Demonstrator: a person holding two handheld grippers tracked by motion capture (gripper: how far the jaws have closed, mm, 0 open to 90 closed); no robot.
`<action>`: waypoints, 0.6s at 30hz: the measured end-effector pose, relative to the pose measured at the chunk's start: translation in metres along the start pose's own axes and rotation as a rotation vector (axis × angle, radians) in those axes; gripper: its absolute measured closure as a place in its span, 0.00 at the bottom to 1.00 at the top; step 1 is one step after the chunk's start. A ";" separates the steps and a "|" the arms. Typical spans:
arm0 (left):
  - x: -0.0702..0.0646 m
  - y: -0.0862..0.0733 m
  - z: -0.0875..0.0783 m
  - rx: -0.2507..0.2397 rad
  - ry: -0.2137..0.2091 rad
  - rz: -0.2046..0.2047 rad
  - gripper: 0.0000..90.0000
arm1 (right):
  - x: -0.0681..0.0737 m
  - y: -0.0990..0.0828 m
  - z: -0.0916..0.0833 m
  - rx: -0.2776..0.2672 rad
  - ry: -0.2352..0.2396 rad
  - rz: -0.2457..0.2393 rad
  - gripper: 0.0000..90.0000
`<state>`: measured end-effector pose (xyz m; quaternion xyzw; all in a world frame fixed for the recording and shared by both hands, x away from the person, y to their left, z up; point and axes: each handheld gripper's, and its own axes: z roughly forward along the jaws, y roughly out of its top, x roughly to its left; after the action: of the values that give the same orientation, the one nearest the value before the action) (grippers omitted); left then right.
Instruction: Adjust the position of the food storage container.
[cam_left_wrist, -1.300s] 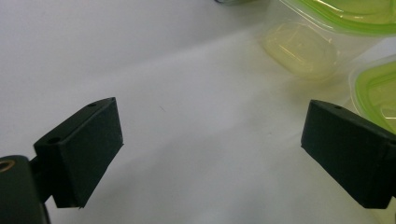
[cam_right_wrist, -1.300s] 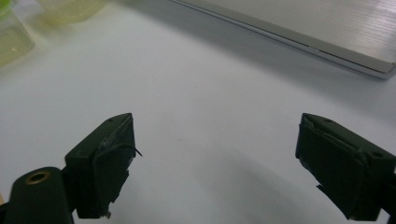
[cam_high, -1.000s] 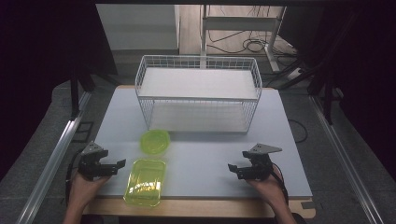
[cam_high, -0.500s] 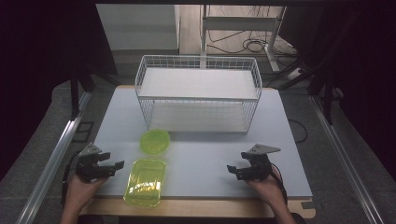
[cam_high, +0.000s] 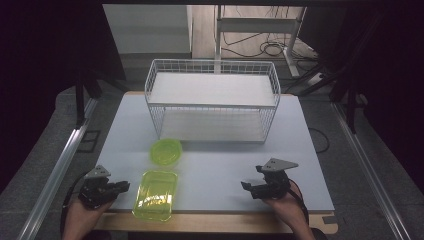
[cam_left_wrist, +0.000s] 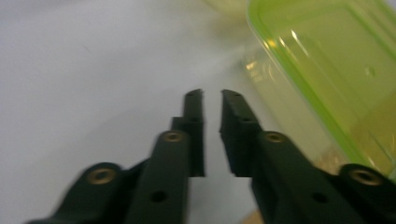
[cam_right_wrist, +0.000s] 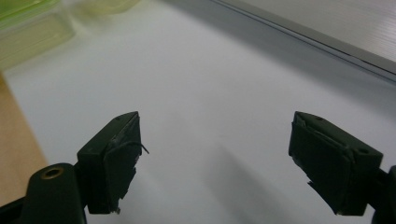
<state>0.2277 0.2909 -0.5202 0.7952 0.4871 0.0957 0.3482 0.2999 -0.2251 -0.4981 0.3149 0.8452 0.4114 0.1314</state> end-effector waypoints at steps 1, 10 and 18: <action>-0.001 -0.002 -0.001 0.013 0.002 0.004 0.98 | 0.004 0.001 -0.002 0.005 0.000 -0.020 0.20; -0.007 -0.015 -0.014 0.069 0.006 -0.023 1.00 | 0.021 -0.005 -0.014 0.031 0.012 -0.070 0.22; -0.023 -0.013 -0.009 0.151 -0.058 0.020 1.00 | 0.027 -0.002 -0.018 0.019 0.028 -0.060 0.22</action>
<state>0.2020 0.2793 -0.5176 0.8265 0.4747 0.0391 0.3001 0.2698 -0.2197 -0.4880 0.2849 0.8598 0.4037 0.1290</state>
